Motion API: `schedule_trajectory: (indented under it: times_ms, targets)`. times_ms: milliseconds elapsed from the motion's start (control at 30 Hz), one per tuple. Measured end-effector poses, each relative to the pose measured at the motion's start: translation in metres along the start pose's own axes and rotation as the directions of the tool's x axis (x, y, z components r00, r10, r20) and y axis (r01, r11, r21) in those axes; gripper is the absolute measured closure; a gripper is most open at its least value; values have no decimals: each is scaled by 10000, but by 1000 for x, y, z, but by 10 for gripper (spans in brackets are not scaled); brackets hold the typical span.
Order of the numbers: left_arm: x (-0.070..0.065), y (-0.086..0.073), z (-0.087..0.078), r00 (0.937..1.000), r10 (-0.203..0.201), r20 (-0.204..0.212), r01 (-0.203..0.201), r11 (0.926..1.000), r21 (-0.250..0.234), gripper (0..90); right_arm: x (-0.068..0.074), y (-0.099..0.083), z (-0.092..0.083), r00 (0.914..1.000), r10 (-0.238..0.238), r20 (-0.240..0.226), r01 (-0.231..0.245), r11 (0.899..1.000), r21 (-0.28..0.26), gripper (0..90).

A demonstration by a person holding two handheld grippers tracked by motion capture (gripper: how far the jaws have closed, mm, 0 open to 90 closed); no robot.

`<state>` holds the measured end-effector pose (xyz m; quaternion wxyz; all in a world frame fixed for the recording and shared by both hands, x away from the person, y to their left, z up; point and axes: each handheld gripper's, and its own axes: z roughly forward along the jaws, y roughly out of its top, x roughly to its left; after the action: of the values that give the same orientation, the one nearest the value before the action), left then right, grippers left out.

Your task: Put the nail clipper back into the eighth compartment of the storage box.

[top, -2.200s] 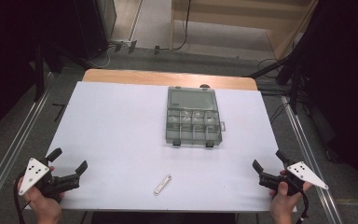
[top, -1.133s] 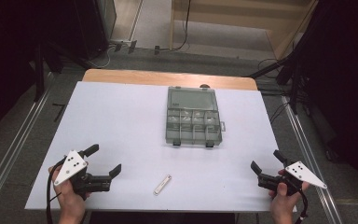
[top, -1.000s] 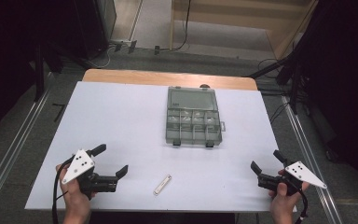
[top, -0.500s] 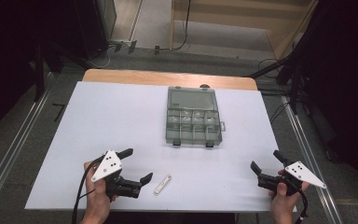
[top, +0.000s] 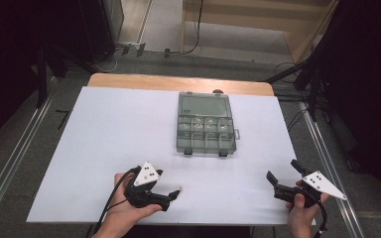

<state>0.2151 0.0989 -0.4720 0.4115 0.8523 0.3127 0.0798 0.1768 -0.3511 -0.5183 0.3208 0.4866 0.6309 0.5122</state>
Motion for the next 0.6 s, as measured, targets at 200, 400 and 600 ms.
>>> schedule_trajectory:
  times_ms: [200,400,600]
  targets:
    - [-5,1,10,9998,-38,-207,54,9967,809,301,0,0,0,10000,27,34,-27,10000,-4,0]
    - [-12,1,25,9996,26,-285,29,9818,1901,419,0,0,0,10000,11,52,-11,10000,6,0]
    - [-17,-1,35,9984,311,-478,-193,9731,2296,541,0,0,0,10000,10,70,-10,10000,7,0]
